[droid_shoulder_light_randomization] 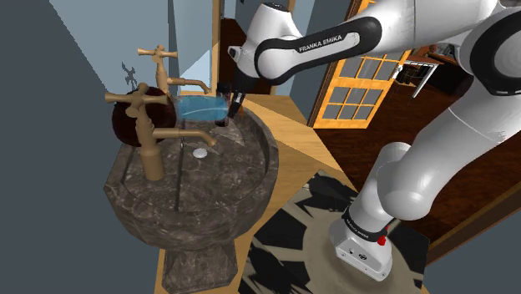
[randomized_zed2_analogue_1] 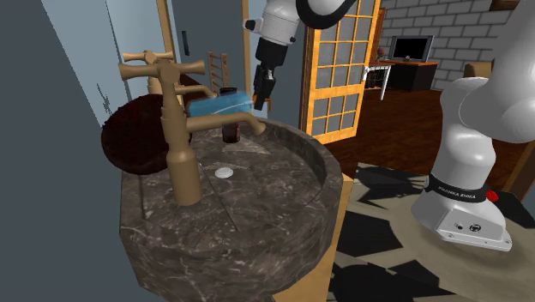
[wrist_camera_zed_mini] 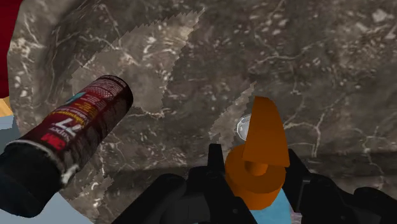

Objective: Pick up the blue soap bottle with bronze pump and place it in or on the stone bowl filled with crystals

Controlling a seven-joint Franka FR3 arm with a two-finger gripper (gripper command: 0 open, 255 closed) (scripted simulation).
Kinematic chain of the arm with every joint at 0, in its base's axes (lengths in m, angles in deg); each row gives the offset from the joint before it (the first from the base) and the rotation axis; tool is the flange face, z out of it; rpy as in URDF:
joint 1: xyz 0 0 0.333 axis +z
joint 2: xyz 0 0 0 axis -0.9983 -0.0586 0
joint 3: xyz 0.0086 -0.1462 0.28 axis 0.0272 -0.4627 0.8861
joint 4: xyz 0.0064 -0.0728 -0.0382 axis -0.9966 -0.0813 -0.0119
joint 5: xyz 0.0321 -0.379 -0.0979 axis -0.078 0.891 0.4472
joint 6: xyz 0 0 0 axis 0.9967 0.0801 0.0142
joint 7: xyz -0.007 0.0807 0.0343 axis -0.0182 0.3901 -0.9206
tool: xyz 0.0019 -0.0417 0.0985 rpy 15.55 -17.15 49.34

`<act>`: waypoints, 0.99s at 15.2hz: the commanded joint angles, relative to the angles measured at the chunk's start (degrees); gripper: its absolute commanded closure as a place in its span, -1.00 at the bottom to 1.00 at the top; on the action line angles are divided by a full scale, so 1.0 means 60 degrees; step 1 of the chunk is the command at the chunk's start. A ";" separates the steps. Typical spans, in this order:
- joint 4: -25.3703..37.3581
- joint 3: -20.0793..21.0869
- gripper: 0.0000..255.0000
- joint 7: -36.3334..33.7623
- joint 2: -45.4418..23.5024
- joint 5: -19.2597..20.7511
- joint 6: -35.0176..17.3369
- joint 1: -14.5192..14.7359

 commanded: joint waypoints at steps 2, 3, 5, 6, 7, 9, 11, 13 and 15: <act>0.0300 0.0019 1.00 -0.0007 0.0132 0.0004 0.0401 0.0014; 0.0391 0.0021 1.00 -0.0009 0.0173 0.0006 0.0533 0.0015; 0.0580 0.0025 1.00 -0.0014 0.0248 0.0011 0.0796 0.0016; 0.0677 0.0027 1.00 -0.0016 0.0282 0.0013 0.0927 0.0016; 0.0776 0.0029 1.00 -0.0018 0.0314 0.0014 0.1058 0.0017; 0.0980 0.0034 1.00 -0.0021 0.0371 0.0017 0.1319 0.0018; 0.1191 0.0038 1.00 -0.0024 0.0420 0.0019 0.1579 0.0019; 0.1411 0.0041 1.00 -0.0026 0.0460 0.0020 0.1838 0.0021; 0.1638 0.0045 1.00 -0.0027 0.0492 0.0020 0.2097 0.0023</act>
